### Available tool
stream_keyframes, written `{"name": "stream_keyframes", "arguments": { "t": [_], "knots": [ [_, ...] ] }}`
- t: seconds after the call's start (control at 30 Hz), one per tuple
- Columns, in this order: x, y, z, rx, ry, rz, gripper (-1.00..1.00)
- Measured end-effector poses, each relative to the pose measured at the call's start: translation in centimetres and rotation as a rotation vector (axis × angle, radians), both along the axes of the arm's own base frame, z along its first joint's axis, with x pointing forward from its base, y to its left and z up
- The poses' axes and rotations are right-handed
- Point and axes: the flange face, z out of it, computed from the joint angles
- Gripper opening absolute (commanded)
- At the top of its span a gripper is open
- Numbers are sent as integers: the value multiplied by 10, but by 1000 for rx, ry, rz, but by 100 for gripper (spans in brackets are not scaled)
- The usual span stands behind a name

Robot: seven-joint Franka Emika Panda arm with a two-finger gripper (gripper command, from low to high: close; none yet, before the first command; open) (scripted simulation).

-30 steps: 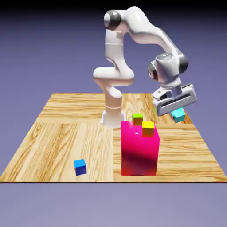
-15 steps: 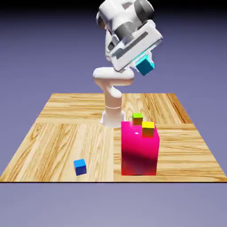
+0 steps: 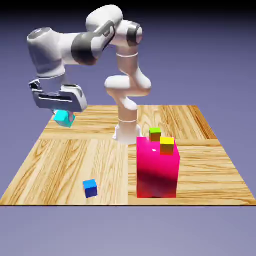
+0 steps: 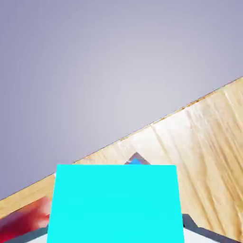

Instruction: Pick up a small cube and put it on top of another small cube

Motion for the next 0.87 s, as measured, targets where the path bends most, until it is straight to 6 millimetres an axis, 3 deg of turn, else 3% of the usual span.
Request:
{"name": "stream_keyframes", "arguments": {
  "t": [0.03,0.07,0.17,0.3,0.53,0.6,0.77,0.8,0.87],
  "knots": [
    [-8,-18,-5,-27,65,-19,-100],
    [-6,-20,-17,-40,125,1,-100],
    [25,18,-79,-27,285,176,-100],
    [51,70,-163,12,491,403,-100],
    [59,163,-307,139,822,778,-100],
    [58,168,-314,148,840,798,-100],
    [20,155,-356,148,840,797,-100],
    [17,154,-359,148,840,797,100],
    [17,154,-359,147,841,798,100]
  ]
}}
